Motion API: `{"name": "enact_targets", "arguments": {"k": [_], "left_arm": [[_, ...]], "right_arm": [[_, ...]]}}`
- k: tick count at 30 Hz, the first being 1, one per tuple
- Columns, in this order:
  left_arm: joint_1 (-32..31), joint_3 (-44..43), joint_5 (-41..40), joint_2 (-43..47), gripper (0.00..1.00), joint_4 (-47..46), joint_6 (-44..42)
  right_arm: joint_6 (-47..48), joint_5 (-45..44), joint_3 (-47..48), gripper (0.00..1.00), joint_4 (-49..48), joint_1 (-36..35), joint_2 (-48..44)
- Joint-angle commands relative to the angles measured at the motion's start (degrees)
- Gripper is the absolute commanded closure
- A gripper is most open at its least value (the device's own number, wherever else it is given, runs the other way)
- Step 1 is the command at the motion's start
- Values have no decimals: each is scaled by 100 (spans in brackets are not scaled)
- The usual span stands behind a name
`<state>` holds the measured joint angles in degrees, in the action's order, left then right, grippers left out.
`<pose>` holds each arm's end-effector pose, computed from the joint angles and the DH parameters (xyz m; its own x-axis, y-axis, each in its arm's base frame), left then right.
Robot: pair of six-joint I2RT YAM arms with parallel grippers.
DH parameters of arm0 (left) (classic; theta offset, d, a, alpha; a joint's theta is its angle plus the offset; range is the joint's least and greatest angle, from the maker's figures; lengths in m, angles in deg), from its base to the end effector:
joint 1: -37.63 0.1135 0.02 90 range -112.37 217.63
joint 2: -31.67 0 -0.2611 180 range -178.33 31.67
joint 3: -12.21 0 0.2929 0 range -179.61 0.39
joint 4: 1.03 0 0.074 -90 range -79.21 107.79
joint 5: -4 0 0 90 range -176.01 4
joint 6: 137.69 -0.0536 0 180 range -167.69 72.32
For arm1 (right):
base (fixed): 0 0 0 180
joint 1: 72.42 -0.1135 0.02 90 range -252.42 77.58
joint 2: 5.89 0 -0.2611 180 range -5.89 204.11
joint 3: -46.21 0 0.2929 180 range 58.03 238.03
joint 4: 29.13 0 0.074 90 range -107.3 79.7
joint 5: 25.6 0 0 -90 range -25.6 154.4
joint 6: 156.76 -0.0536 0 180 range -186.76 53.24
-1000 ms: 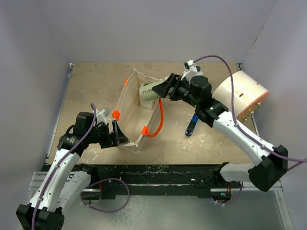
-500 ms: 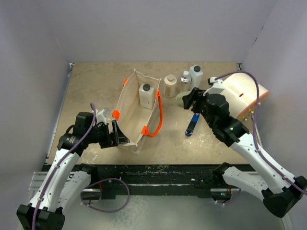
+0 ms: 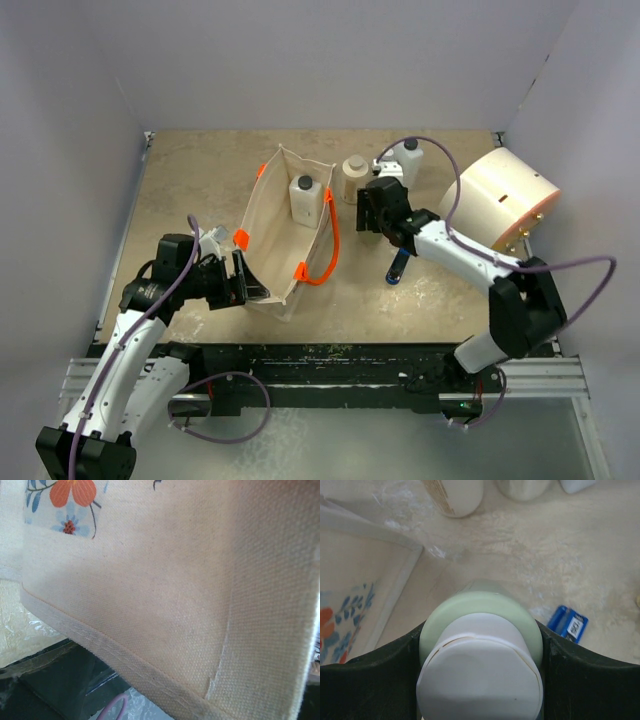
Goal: Take the personal care products out of the canvas bag
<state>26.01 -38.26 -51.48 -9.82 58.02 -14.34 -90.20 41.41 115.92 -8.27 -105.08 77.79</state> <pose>0.1796 -0.0679 0.2416 -0.9145 -0.2744 -0.2973 0.0233 0.6979 -0.7159 0.3285 0.1857 0.2319 -0.5314 0.0943 -0.8418 -0.0169 0.9924 0.1219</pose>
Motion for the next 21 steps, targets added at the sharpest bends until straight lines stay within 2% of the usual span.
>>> {"name": "enact_targets", "arguments": {"k": [1,8,14,17,21], "left_arm": [[63,-10,85,46,10,-68,-135],[63,-11,98,78,10,-64,-148],[63,-12,102,74,9,-64,-153],[63,-10,107,64,9,-67,-153],[63,-10,109,80,9,-57,-154]], "right_arm": [[295,169,996,100,-1062,184,477],[377,406,1635,100,-910,390,1291],[436,203,1794,98,-705,402,1548],[444,243,1780,87,-667,404,1604],[480,401,1813,58,-586,401,1686]]}}
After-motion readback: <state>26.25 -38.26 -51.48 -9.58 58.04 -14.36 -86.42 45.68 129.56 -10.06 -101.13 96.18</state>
